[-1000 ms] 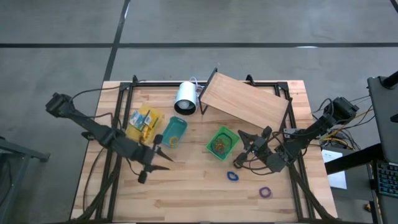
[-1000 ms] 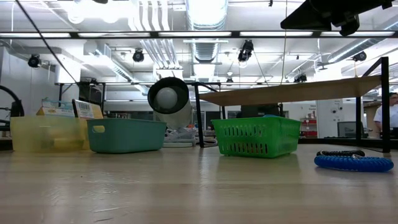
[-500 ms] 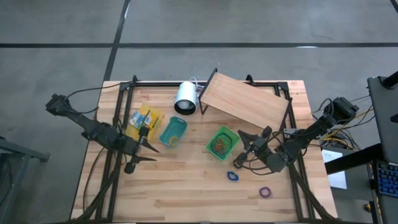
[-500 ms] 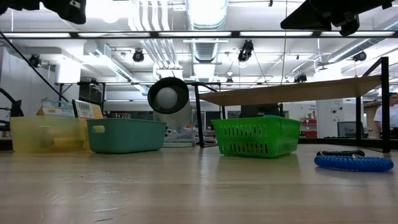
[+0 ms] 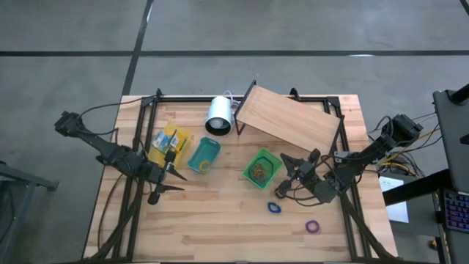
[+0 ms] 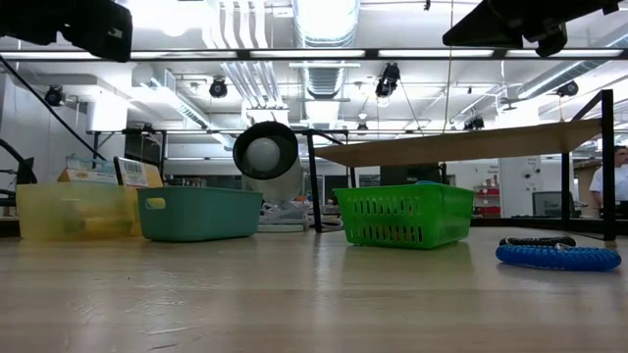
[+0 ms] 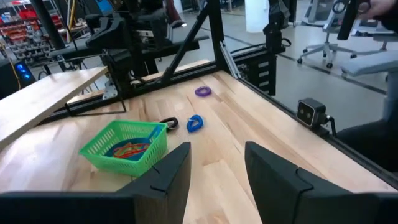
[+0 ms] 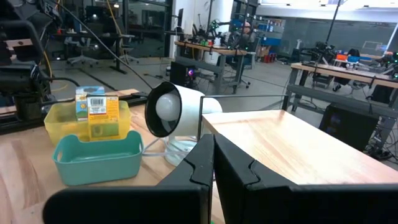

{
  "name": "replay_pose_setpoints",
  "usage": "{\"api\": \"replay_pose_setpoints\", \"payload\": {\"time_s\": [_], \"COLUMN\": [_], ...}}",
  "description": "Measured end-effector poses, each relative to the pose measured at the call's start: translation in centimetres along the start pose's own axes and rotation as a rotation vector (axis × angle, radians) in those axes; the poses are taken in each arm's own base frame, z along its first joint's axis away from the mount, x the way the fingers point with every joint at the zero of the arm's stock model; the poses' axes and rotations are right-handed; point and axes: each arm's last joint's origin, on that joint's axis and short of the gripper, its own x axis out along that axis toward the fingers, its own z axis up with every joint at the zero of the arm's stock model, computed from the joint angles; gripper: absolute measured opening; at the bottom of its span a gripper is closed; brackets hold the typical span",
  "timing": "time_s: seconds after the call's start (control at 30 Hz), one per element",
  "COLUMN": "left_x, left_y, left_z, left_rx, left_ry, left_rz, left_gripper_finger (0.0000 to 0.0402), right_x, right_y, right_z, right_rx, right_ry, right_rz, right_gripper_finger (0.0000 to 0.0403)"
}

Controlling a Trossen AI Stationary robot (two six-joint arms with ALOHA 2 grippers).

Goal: Pick & Place Office Desk Supplies
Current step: Put the black spring keychain into the blue bin

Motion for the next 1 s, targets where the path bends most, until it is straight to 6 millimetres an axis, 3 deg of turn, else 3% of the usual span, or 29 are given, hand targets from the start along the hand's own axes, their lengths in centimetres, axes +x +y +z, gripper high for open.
{"api": "replay_pose_setpoints", "payload": {"time_s": [0.27, 0.47, 0.6, 0.8, 1.0], "left_x": [0.0, 0.1, 0.0, 0.1, 0.2], "left_y": [0.0, -0.1, -0.1, -0.2, -0.3], "left_z": [-0.3, -0.4, -0.6, -1.1, -2.2], "left_rx": [0.002, 0.004, 0.005, 0.009, 0.019], "left_ry": [0.009, 0.021, 0.035, 0.055, 0.096], "left_rz": [-0.001, -0.003, -0.005, -0.007, -0.013], "left_gripper_finger": [0.0154, 0.0154, 0.0154, 0.0153, 0.0152], "right_x": [0.0, 0.1, 0.7, 0.7, 0.3], "right_y": [0.0, 0.2, 0.3, 1.1, 2.0], "right_z": [0.0, 0.0, 0.3, 2.8, 5.4], "right_rx": [0.008, 0.21, 0.039, -0.159, -0.074], "right_ry": [0.0, 0.02, 0.02, -0.012, -0.031], "right_rz": [0.0, 0.077, 0.1, 0.107, 0.126], "right_gripper_finger": [0.0008, 0.0008, 0.0008, 0.0008, 0.0008]}}
